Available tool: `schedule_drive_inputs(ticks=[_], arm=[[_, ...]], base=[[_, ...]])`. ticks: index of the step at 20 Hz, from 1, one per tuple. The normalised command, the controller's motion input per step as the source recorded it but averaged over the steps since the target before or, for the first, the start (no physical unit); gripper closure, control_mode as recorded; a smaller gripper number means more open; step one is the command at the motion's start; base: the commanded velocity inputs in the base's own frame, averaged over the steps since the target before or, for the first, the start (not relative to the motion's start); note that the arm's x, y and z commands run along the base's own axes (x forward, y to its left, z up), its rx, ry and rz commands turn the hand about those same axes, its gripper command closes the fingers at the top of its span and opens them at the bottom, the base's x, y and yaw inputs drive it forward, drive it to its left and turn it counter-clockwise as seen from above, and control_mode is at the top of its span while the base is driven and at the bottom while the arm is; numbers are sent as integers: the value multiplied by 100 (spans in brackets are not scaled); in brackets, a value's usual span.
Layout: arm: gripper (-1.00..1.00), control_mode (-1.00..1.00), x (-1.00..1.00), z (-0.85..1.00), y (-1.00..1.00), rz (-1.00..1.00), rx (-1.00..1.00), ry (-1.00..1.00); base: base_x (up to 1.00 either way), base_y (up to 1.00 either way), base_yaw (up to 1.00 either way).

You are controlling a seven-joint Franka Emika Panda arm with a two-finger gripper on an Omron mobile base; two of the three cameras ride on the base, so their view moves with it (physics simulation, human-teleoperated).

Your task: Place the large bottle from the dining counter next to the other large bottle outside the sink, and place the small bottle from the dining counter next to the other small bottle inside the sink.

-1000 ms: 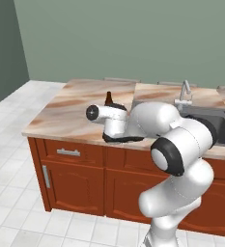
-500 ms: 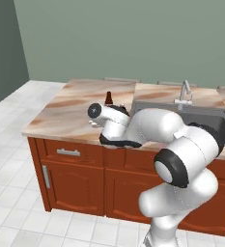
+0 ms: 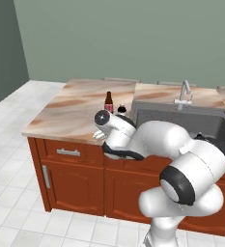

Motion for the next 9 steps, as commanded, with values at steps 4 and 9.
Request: schedule_drive_inputs(ticks=[4, 9], arm=[[-100, -100, -26, -21, -11, 30, -10, 14], [-100, -100, -42, -32, -14, 27, -6, 12]], base=[[0, 0, 0], [0, 0, 0]])
